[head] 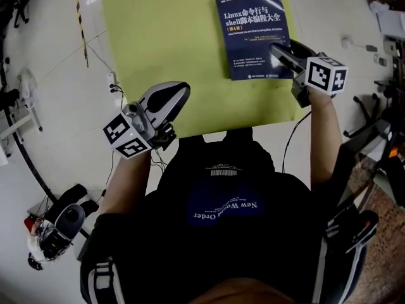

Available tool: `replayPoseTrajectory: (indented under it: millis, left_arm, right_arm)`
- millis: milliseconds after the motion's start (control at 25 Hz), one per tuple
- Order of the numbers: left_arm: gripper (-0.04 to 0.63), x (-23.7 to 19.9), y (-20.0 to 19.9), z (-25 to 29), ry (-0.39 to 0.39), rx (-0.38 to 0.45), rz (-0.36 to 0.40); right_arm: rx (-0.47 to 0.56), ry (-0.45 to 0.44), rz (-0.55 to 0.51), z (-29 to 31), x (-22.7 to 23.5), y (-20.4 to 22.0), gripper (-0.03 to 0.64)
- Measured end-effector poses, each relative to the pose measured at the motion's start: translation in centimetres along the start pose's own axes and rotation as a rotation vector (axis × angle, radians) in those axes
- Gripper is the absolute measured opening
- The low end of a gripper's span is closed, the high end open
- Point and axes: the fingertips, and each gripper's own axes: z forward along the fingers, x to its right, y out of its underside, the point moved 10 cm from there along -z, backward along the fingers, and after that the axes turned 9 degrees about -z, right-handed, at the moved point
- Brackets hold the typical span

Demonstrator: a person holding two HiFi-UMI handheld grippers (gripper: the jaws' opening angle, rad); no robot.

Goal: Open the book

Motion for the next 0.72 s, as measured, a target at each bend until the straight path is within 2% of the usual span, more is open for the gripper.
replayPoseTrajectory:
  millis: [120, 200, 280, 400, 520, 720]
  left_arm:
    - [0.006, -0.4, -0.3, -0.4, 0.004, 0.02, -0.022]
    - [0.006, -0.6, -0.3, -0.6, 0.002, 0.03, -0.036]
    - [0.006, -0.8, -0.3, -0.7, 0.001, 0.035, -0.046]
    - [0.006, -1.1, -0.4, -0.8, 0.003, 0.043, -0.056]
    - [0.006, -1.2, -0.3, -1.0, 0.003, 0.054, -0.066]
    - [0.006, -1.3, -0.3, -0.8, 0.018, 0.065, -0.078]
  right_arm:
    - [0.003, -0.127, 0.121, -0.1, 1.8, 0.2, 0.293]
    - [-0.042, -0.163, 0.188, 0.5, 3.1, 0.7, 0.293]
    - [-0.105, -0.15, 0.215, 1.1, 4.4, 1.2, 0.29]
    - [-0.174, -0.099, 0.208, 1.7, 6.0, 1.5, 0.222]
    - [-0.205, -0.097, 0.179, 2.5, 6.2, 1.4, 0.19]
    - [-0.231, -0.103, 0.19, 2.6, 6.4, 0.9, 0.152]
